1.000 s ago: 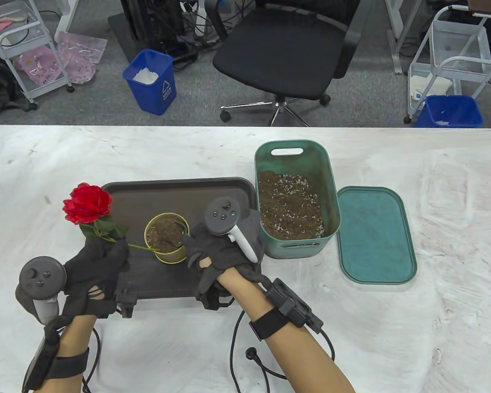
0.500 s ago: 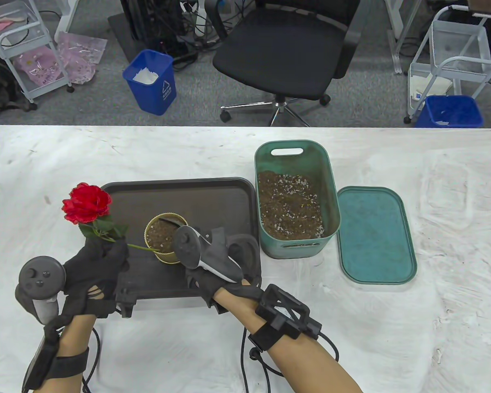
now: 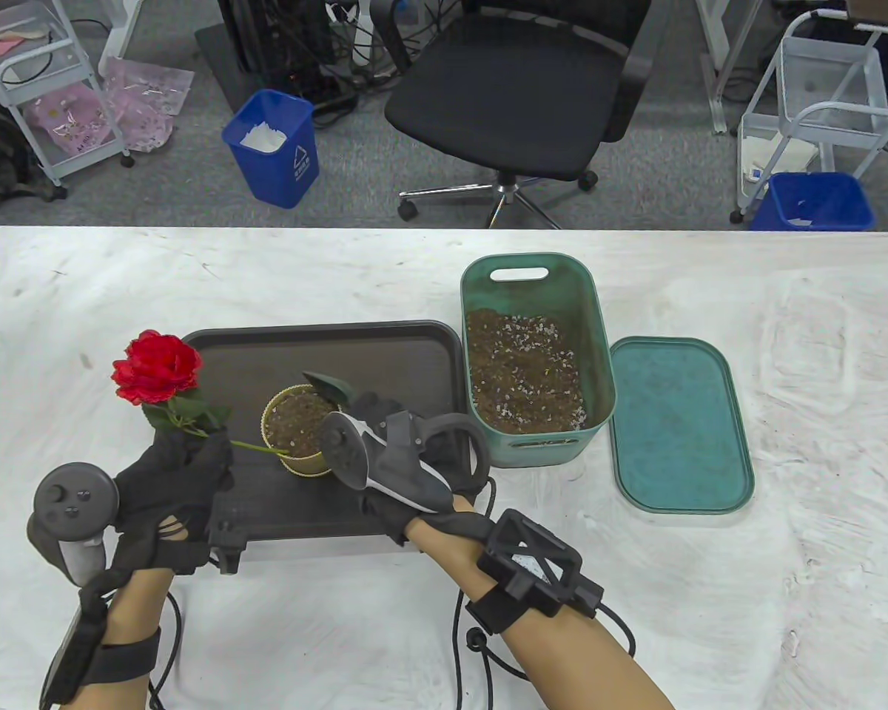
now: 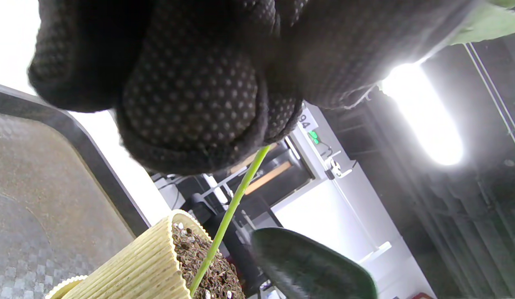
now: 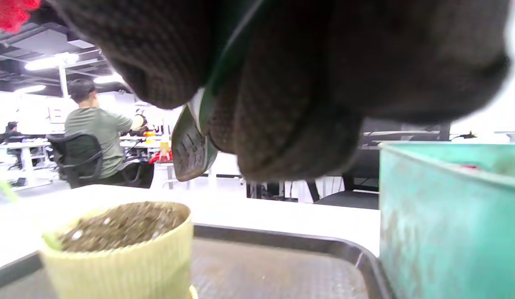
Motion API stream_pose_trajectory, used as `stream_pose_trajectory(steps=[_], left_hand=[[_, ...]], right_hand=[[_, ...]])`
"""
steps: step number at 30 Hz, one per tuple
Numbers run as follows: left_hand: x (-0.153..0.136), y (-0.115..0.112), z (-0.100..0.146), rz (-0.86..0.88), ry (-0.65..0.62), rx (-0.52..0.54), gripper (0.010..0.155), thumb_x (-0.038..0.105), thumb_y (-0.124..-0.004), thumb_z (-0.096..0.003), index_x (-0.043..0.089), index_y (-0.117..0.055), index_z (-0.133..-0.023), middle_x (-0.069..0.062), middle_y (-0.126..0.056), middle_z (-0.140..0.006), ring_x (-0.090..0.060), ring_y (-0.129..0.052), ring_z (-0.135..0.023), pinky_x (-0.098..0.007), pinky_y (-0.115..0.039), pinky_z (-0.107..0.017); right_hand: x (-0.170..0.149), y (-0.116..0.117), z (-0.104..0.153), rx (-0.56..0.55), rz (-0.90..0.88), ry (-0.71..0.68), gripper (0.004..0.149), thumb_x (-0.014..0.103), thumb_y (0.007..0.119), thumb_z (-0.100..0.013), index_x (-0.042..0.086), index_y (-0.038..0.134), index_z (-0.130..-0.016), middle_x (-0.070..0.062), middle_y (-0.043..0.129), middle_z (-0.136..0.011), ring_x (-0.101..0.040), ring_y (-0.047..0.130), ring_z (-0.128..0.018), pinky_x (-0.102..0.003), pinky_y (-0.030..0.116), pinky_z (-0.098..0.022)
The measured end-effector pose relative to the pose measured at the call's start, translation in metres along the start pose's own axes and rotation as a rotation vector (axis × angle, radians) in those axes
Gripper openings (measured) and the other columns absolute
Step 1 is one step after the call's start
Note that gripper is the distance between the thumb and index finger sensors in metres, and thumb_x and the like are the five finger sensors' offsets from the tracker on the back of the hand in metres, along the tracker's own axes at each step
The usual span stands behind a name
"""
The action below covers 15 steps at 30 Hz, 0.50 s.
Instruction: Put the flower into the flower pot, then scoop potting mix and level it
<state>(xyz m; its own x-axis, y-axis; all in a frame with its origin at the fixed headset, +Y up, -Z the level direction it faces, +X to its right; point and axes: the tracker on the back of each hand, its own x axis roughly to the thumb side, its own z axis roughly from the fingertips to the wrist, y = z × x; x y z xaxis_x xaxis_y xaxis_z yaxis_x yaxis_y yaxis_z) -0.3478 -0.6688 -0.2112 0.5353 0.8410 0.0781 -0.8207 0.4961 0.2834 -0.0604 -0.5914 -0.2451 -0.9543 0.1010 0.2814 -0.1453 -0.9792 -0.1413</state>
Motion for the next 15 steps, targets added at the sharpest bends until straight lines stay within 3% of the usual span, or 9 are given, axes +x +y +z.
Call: stream_pose_trajectory(steps=[6,10,13,15], left_hand=[[0.000,0.000,0.000,-0.003,-0.001,0.001,0.045,0.045,-0.089,-0.0387,0.019,-0.089,-0.076,0.003,-0.104,-0.058,-0.015,-0.113,-0.023,-0.035,-0.097,-0.027],[0.000,0.000,0.000,-0.003,0.000,0.002,0.045,0.045,-0.089,-0.0386,0.019,-0.089,-0.076,0.004,-0.104,-0.058,-0.015,-0.113,-0.023,-0.035,-0.097,-0.027],[0.000,0.000,0.000,-0.001,0.002,0.003,0.045,0.045,-0.089,-0.0386,0.019,-0.089,-0.076,0.004,-0.104,-0.057,-0.015,-0.113,-0.023,-0.035,-0.097,-0.027],[0.000,0.000,0.000,-0.004,0.001,0.003,0.045,0.045,-0.089,-0.0386,0.019,-0.089,-0.076,0.003,-0.104,-0.058,-0.015,-0.113,-0.023,-0.035,-0.097,-0.027]], right_hand=[[-0.055,-0.045,-0.010,-0.109,0.024,0.186,0.053,0.033,0.085,-0.038,0.008,0.079,-0.084,-0.012,0.101,-0.058,-0.027,0.107,-0.022,-0.038,0.094,-0.010],[-0.095,-0.060,-0.016,-0.135,0.020,0.337,0.053,0.033,0.085,-0.038,0.007,0.079,-0.084,-0.013,0.101,-0.058,-0.027,0.106,-0.021,-0.038,0.093,-0.010],[-0.129,-0.061,-0.025,-0.053,0.049,0.467,0.053,0.033,0.085,-0.038,0.007,0.080,-0.084,-0.013,0.101,-0.058,-0.026,0.106,-0.021,-0.038,0.093,-0.009],[-0.150,-0.052,-0.033,0.060,0.086,0.549,0.052,0.033,0.084,-0.039,0.006,0.080,-0.084,-0.013,0.102,-0.057,-0.026,0.106,-0.020,-0.037,0.093,-0.008]])
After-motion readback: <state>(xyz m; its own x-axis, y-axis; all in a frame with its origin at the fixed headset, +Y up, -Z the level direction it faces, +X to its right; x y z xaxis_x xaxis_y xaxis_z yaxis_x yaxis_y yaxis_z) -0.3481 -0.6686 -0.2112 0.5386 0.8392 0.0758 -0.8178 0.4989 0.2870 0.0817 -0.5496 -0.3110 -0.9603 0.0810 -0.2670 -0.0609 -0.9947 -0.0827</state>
